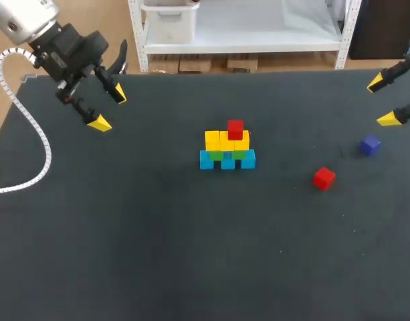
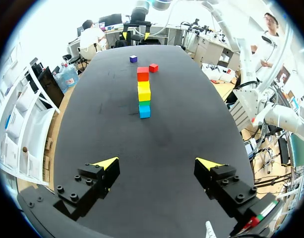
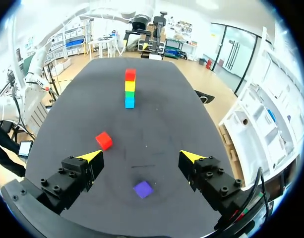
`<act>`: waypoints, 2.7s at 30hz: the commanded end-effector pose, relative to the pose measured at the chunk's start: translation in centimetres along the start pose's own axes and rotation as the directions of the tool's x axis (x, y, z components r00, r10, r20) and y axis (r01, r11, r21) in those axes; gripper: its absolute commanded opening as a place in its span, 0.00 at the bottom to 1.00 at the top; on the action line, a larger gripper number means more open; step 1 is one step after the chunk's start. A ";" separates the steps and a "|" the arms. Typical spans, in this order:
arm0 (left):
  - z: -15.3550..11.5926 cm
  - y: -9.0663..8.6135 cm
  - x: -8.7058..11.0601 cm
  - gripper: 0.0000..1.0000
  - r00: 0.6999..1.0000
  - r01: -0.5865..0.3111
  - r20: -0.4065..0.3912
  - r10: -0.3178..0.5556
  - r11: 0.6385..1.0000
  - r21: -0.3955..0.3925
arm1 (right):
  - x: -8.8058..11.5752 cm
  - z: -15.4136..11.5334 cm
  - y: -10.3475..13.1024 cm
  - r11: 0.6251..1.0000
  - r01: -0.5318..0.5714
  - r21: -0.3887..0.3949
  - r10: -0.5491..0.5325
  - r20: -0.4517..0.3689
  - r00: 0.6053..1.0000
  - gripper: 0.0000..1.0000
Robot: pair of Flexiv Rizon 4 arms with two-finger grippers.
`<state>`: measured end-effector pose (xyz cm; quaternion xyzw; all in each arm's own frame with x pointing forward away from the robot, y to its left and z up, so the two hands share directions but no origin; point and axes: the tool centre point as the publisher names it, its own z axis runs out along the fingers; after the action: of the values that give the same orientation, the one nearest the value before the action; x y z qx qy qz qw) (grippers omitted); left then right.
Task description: Place the blue cubes, place green cubes on the blue cubes, place the yellow cubes on the green cubes, then place the red cubes on the yellow cubes, and place purple cube on the red cubes.
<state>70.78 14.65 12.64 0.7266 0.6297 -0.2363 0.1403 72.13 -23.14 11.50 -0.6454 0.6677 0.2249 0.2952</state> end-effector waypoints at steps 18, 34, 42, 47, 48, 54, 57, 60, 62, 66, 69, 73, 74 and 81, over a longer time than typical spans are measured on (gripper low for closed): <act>0.0 0.0 0.0 1.00 1.000 -0.002 -0.001 0.002 1.000 0.000 | 1.0 -0.7 0.0 0.998 0.026 -0.050 -0.026 0.017 1.000 1.00; 0.9 -3.8 -5.7 1.00 0.998 0.064 -0.002 -0.064 0.992 -0.107 | 1.0 -0.7 0.0 0.998 0.026 -0.050 -0.026 0.017 1.000 1.00; 0.6 -6.4 -7.8 1.00 0.996 0.089 -0.014 -0.092 0.984 -0.155 | 1.0 -0.7 0.0 0.998 0.026 -0.050 -0.026 0.017 1.000 1.00; 0.2 -7.8 -9.3 1.00 0.998 0.060 -0.018 -0.064 0.984 -0.169 | 1.0 -0.7 0.0 0.998 0.026 -0.050 -0.026 0.017 1.000 1.00; 0.2 -8.1 -9.6 1.00 0.998 0.052 -0.019 -0.056 0.985 -0.165 | 1.0 -0.7 0.0 0.998 0.026 -0.050 -0.026 0.017 1.000 1.00; -0.1 -10.4 -11.2 1.00 0.998 0.047 -0.034 -0.053 0.987 -0.154 | 1.0 -0.7 0.0 0.998 0.026 -0.050 -0.026 0.017 1.000 1.00; -0.3 -12.0 -12.7 1.00 0.999 0.033 -0.037 -0.039 0.986 -0.163 | 1.0 -0.7 0.0 0.998 0.026 -0.050 -0.026 0.017 1.000 1.00; 0.2 -13.3 -14.3 1.00 0.998 -0.001 -0.066 -0.010 0.986 -0.166 | 1.0 -0.7 0.0 0.998 0.026 -0.050 -0.026 0.017 1.000 1.00; 0.7 -13.7 -15.1 1.00 0.998 -0.012 -0.057 0.003 0.987 -0.158 | 1.0 -0.7 0.0 0.998 0.026 -0.050 -0.026 0.017 1.000 1.00; 1.5 -14.3 -16.9 1.00 0.999 -0.040 -0.041 0.034 0.987 -0.155 | 1.0 -0.7 0.0 0.998 0.026 -0.050 -0.026 0.017 1.000 1.00; 1.9 -14.6 -18.3 1.00 0.998 -0.050 -0.032 0.046 0.987 -0.152 | 1.0 -0.7 0.0 0.998 0.026 -0.050 -0.026 0.017 1.000 1.00; 2.7 -13.9 -19.8 1.00 0.998 -0.050 -0.044 0.044 0.988 -0.148 | 1.0 -0.7 0.0 0.998 0.026 -0.050 -0.026 0.017 1.000 1.00; 3.0 -13.5 -20.2 1.00 0.998 -0.049 -0.044 0.043 0.988 -0.145 | 1.0 -0.7 0.0 0.998 0.026 -0.050 -0.026 0.017 1.000 1.00; 5.7 -10.0 -23.8 1.00 0.999 -0.036 -0.044 0.031 0.991 -0.125 | 1.0 -0.7 0.0 0.998 0.026 -0.050 -0.026 0.017 1.000 1.00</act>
<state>55.35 -3.61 22.03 0.7258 0.6324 -0.1774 0.2044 71.98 -24.39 11.33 -0.6593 0.6513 0.2424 0.2870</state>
